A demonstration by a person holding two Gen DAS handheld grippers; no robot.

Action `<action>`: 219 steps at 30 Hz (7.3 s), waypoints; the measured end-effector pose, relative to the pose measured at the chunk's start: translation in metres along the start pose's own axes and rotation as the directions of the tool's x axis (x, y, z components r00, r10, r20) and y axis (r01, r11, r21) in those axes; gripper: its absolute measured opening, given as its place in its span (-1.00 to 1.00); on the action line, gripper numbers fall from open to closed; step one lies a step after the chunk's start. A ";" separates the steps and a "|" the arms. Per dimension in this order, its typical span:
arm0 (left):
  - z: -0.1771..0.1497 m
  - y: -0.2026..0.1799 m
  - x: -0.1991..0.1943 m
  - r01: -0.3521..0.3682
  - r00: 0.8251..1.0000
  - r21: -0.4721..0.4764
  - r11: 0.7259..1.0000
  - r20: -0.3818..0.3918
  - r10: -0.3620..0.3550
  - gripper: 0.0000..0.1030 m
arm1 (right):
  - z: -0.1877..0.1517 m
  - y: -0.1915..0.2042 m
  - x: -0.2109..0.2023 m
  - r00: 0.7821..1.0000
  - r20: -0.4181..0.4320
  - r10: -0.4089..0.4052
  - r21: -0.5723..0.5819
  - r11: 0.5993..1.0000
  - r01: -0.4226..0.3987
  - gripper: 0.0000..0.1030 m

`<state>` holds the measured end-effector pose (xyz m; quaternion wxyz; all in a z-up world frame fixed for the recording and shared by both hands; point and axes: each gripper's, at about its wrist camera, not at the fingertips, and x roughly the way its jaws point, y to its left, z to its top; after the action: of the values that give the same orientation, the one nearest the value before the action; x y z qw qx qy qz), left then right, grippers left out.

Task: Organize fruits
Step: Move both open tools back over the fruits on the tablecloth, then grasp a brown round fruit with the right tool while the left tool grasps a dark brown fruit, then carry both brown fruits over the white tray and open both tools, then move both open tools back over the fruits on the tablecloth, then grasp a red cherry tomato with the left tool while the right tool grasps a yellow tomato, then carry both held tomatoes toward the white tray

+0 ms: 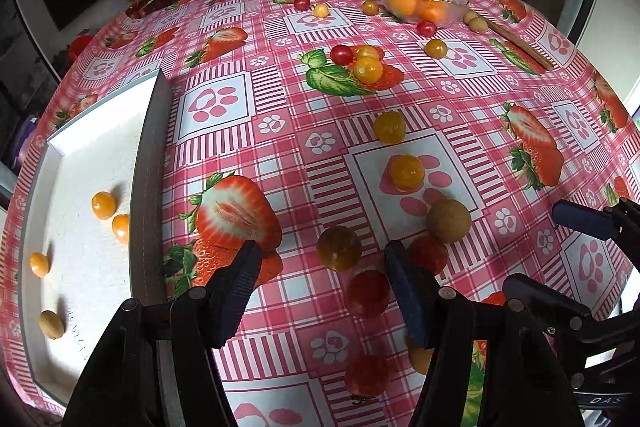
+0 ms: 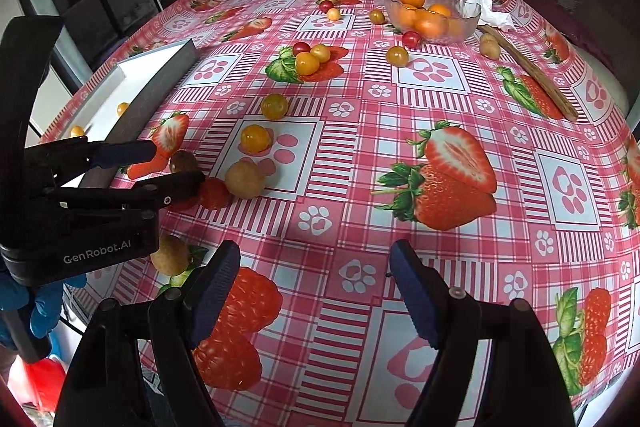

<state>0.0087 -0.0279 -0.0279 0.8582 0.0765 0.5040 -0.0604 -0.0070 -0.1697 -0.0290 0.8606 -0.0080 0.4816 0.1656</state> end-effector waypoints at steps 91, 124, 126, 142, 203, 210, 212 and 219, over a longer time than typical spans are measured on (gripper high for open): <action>0.011 0.235 -0.044 -0.029 0.983 -0.421 0.907 0.155 0.103 -0.55 | 0.178 0.179 0.065 0.956 -0.112 0.271 -0.162 0.944 -0.287 -0.48; 0.009 0.263 0.013 -0.093 0.995 -0.456 0.885 -0.020 0.094 -0.32 | 0.196 0.217 0.128 0.971 -0.142 0.191 -0.261 0.939 -0.223 0.51; 0.006 0.263 0.007 -0.106 0.993 -0.461 0.881 0.004 0.121 0.50 | 0.194 0.208 0.117 0.967 -0.130 0.222 -0.232 0.941 -0.247 0.55; 0.015 0.179 -0.049 -0.034 0.986 -0.306 0.951 0.147 0.083 0.61 | 0.131 0.082 0.052 0.979 -0.080 0.187 0.009 0.982 -0.187 0.58; -0.029 0.012 -0.028 0.148 0.984 -0.058 0.987 0.106 -0.141 -0.57 | 0.057 0.011 0.036 0.989 -0.048 0.141 0.064 0.988 -0.138 -0.57; -0.031 0.021 -0.043 0.153 0.981 -0.078 0.985 0.133 -0.142 -0.57 | 0.051 -0.001 0.027 0.986 -0.048 0.161 0.102 0.983 -0.155 -0.57; -0.032 0.025 -0.047 0.148 0.980 -0.085 0.985 0.144 -0.134 -0.57 | 0.050 -0.001 0.025 0.986 -0.046 0.161 0.100 0.983 -0.156 -0.57; -0.042 0.052 -0.060 0.129 0.979 -0.147 0.981 0.174 -0.103 -0.57 | 0.052 0.009 0.020 0.985 -0.042 0.169 0.084 0.983 -0.165 -0.57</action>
<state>-0.0470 0.0328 0.0075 0.8954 -0.0263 0.4379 -0.0766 0.0432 -0.1470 -0.0159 0.8313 0.0627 0.5077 0.2174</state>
